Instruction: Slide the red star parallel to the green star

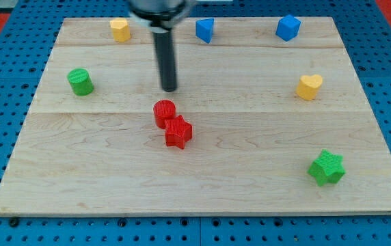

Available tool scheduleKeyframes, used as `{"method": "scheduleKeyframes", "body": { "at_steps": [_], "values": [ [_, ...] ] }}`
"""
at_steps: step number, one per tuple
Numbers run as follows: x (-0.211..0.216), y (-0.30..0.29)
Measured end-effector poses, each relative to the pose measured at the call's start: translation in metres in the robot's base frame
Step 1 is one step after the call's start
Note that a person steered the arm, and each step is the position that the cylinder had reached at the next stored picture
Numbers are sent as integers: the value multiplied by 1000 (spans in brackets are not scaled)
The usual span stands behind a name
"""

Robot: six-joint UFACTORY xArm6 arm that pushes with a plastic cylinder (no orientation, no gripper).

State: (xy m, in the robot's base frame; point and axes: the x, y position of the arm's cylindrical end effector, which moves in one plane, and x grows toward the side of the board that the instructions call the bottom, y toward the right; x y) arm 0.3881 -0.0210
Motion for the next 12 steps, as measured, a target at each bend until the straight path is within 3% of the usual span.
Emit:
{"method": "scheduleKeyframes", "body": {
  "at_steps": [1,2,3,5,8,9,10,12],
  "values": [
    [43,5],
    [63,-51],
    [90,-44],
    [93,13],
    [160,56],
    [160,114],
    [221,127],
    [208,28]
  ]
}}
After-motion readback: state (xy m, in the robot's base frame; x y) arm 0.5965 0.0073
